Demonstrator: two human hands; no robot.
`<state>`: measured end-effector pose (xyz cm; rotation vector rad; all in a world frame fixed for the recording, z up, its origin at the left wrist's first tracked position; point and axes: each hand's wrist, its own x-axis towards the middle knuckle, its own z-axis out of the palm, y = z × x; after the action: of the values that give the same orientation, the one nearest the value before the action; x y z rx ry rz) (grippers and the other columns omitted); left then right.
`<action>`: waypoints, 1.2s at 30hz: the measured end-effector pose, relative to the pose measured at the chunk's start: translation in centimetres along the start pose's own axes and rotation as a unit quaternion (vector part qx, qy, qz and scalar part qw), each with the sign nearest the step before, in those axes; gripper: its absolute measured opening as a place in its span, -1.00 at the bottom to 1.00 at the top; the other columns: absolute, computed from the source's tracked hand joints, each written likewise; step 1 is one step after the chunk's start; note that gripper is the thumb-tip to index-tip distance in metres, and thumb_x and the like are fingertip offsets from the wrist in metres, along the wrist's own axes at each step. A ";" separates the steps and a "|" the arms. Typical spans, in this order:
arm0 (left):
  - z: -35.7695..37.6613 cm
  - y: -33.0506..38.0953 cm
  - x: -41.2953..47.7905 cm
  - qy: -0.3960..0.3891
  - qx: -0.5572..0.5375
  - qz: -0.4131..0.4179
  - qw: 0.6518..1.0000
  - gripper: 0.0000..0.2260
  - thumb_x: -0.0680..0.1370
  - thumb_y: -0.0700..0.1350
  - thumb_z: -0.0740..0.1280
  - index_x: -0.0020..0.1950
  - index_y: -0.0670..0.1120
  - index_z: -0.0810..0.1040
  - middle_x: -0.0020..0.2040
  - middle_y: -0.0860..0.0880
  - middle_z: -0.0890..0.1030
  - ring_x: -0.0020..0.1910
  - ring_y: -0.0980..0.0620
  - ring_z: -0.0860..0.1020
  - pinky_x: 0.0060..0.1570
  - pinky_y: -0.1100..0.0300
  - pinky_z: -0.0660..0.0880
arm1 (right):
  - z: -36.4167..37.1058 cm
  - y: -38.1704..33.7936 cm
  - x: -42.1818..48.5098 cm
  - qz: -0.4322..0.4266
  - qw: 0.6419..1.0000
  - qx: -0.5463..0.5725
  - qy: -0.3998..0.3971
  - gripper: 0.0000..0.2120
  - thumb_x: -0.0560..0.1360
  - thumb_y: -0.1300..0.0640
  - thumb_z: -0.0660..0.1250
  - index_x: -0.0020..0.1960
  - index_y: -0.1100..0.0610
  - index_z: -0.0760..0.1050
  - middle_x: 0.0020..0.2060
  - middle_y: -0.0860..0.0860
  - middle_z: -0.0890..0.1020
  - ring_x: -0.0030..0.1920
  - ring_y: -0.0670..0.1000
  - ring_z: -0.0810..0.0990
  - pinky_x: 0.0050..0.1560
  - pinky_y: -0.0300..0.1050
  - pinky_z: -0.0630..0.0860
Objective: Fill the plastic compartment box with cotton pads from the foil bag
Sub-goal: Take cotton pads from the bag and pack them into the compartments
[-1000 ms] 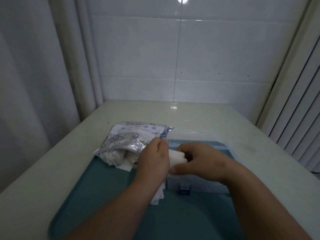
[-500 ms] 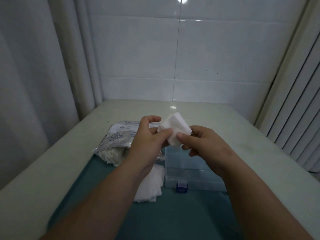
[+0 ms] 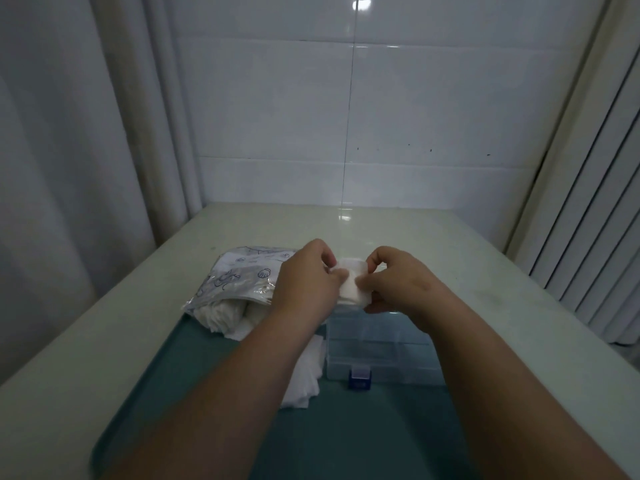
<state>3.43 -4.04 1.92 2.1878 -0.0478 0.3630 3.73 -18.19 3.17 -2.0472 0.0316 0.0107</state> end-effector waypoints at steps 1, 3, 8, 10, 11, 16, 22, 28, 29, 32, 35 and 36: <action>0.2 0.0 0.0 -0.006 0.019 0.000 1.000 -0.90 0.53 -0.06 0.38 -0.07 0.01 0.47 -0.12 0.02 0.58 -0.14 0.00 0.56 -0.21 0.13 0.49 | 0.2 0.1 0.1 0.011 1.000 -0.013 -0.004 -0.88 0.50 0.24 0.36 -0.07 0.12 0.43 -0.01 0.19 0.60 -0.08 0.19 0.66 -0.17 0.06 0.68; 0.5 -0.3 0.0 -0.014 0.054 0.001 0.998 -0.92 0.55 -0.07 0.36 -0.02 -0.02 0.49 -0.07 0.01 0.58 -0.06 -0.02 0.54 -0.12 0.14 0.45 | 0.6 0.5 0.3 0.019 0.999 -0.044 -0.005 -0.87 0.51 0.20 0.35 -0.05 0.07 0.39 0.01 0.17 0.57 -0.05 0.19 0.64 -0.15 0.05 0.68; 0.8 -1.0 -0.2 -0.037 0.105 0.015 0.994 -0.87 0.56 -0.10 0.35 0.09 -0.02 0.48 0.04 -0.04 0.59 -0.03 -0.02 0.53 -0.12 0.16 0.40 | 1.3 1.7 0.4 0.029 0.996 -0.088 -0.009 -0.80 0.52 0.13 0.37 0.04 0.02 0.36 -0.01 0.12 0.56 -0.09 0.13 0.64 -0.15 0.02 0.68; 1.0 -1.1 -0.4 -0.038 0.106 0.020 0.993 -0.81 0.54 -0.12 0.38 0.12 0.00 0.45 0.04 -0.04 0.59 -0.06 0.00 0.53 -0.13 0.15 0.41 | 1.5 2.0 0.5 0.038 0.994 -0.102 -0.013 -0.76 0.51 0.14 0.38 0.06 0.00 0.35 -0.02 0.11 0.56 -0.11 0.13 0.65 -0.17 0.03 0.68; 0.9 -1.0 -0.5 -0.035 0.108 0.027 0.993 -0.78 0.52 -0.12 0.40 0.11 -0.01 0.44 0.02 -0.04 0.59 -0.06 -0.01 0.54 -0.13 0.14 0.44 | 1.5 2.0 0.5 0.041 0.993 -0.107 -0.015 -0.75 0.50 0.15 0.38 0.07 0.00 0.35 -0.03 0.10 0.55 -0.11 0.13 0.65 -0.18 0.03 0.68; 0.7 -0.8 -0.7 -0.022 0.154 0.056 0.986 -0.82 0.49 -0.07 0.45 -0.09 -0.04 0.45 -0.14 -0.02 0.57 -0.14 -0.01 0.51 -0.18 0.15 0.38 | 1.5 2.3 0.8 0.052 0.992 -0.112 -0.013 -0.73 0.49 0.15 0.40 0.07 -0.02 0.35 -0.07 0.06 0.55 -0.14 0.10 0.65 -0.19 0.00 0.68; 0.5 -0.6 -0.6 -0.067 0.211 0.082 0.972 -0.87 0.53 -0.19 0.37 0.03 0.01 0.63 0.02 -0.02 0.63 0.04 -0.01 0.57 -0.01 0.17 0.46 | 1.6 2.5 0.9 0.045 0.991 -0.129 -0.009 -0.76 0.48 0.13 0.41 -0.04 -0.03 0.34 -0.07 0.08 0.56 -0.11 0.11 0.63 -0.11 0.03 0.67; -0.1 -0.8 -0.3 -0.099 0.211 0.079 0.969 -0.76 0.49 -0.25 0.35 0.02 0.05 0.67 0.08 0.02 0.64 0.06 0.03 0.57 0.09 0.22 0.48 | 1.5 2.5 0.8 0.034 0.989 -0.142 -0.002 -0.79 0.48 0.14 0.41 -0.08 0.02 0.36 -0.12 0.09 0.57 -0.12 0.12 0.64 -0.09 0.07 0.66; 0.0 -0.9 -0.3 -0.094 0.209 0.080 0.970 -0.78 0.48 -0.24 0.36 0.01 0.04 0.67 0.07 0.03 0.64 0.03 0.04 0.57 0.05 0.24 0.47 | 1.5 2.5 0.8 0.028 0.989 -0.143 -0.004 -0.83 0.49 0.14 0.41 -0.10 0.04 0.40 -0.15 0.09 0.59 -0.14 0.12 0.65 -0.11 0.07 0.67; 0.2 -0.9 -0.6 -0.084 0.203 0.082 0.972 -0.81 0.45 -0.19 0.38 0.01 0.01 0.66 0.04 0.03 0.63 -0.01 0.05 0.55 -0.03 0.25 0.43 | 1.4 2.4 0.7 0.025 0.991 -0.133 -0.011 -0.90 0.48 0.17 0.41 -0.12 0.07 0.49 -0.17 0.08 0.61 -0.19 0.10 0.66 -0.15 0.04 0.68; 0.3 -1.1 -0.6 -0.080 0.206 0.085 0.972 -0.80 0.45 -0.18 0.37 0.03 0.01 0.65 0.06 0.01 0.63 0.05 0.02 0.55 -0.03 0.25 0.42 | 1.2 2.3 0.4 0.029 0.994 -0.102 -0.028 -0.89 0.46 0.22 0.42 -0.08 0.05 0.55 -0.12 0.08 0.60 -0.18 0.09 0.66 -0.18 0.02 0.68; 0.4 -1.1 -0.7 -0.080 0.209 0.086 0.971 -0.80 0.45 -0.18 0.37 0.04 0.01 0.65 0.06 0.01 0.63 0.05 0.02 0.55 -0.05 0.26 0.40 | 1.1 2.3 0.3 0.028 0.995 -0.094 -0.035 -0.89 0.45 0.22 0.43 -0.08 0.05 0.56 -0.11 0.08 0.59 -0.17 0.09 0.66 -0.19 0.02 0.68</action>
<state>3.04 -3.74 0.68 2.6380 -0.2751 0.3120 3.99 -18.34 0.60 -2.2326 0.0462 0.1242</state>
